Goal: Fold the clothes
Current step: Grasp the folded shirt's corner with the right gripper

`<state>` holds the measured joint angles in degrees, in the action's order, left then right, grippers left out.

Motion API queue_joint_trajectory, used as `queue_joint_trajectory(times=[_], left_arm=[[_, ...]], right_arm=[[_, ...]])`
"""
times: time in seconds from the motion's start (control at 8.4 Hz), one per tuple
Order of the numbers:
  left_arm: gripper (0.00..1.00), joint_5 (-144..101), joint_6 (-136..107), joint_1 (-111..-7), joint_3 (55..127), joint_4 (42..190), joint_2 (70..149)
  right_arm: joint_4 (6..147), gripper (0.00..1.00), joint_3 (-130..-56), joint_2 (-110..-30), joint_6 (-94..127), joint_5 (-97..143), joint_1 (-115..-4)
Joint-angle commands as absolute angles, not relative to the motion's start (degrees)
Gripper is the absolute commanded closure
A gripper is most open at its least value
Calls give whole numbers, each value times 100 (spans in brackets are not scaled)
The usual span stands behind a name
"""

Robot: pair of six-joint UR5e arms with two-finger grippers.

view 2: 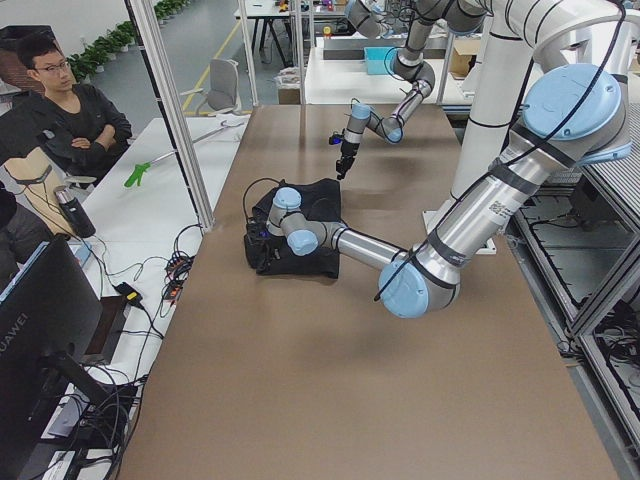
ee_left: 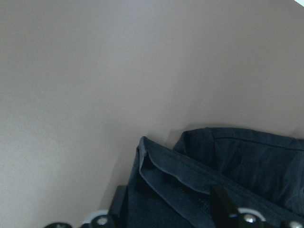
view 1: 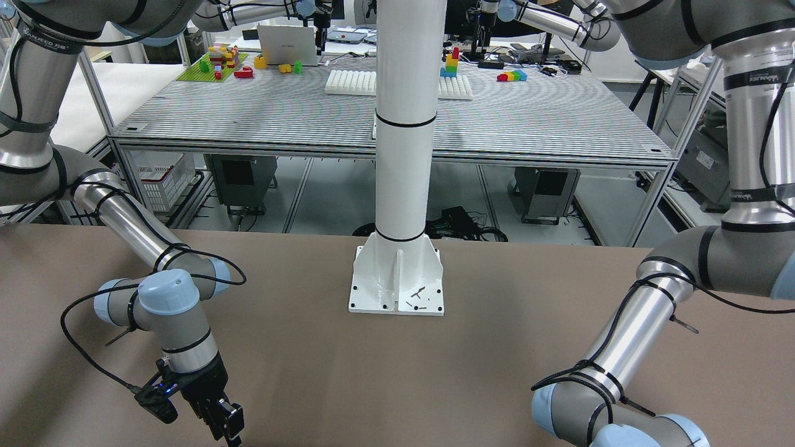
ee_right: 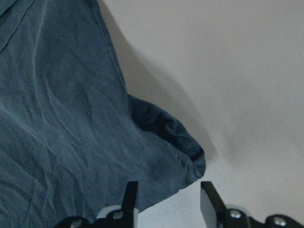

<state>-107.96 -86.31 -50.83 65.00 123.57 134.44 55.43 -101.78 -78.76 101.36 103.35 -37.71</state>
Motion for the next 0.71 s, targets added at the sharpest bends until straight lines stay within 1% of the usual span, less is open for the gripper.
queue_joint_trajectory(times=[0.0, 0.24, 0.36, 0.48, 0.6], left_arm=[[33, -10775, -8762, -5080, 6530, 12357, 13438], [33, -10767, -8815, -5071, 6609, 12349, 13404], [33, -10767, -8815, -5080, 6635, 12349, 13395], [33, -10758, -8824, -5071, 6723, 12349, 13316], [33, -10758, -8816, -5071, 6767, 12349, 13237]], right_arm=[[5528, 44, -9880, -7831, 10072, 10301, -3762], [5528, 43, -9879, -7831, 10081, 10301, -3727], [5520, 48, -9888, -7822, 10133, 10301, -3727], [5520, 70, -9914, -7814, 10160, 10292, -3727], [5528, 100, -9905, -7813, 10169, 10292, -3735]])
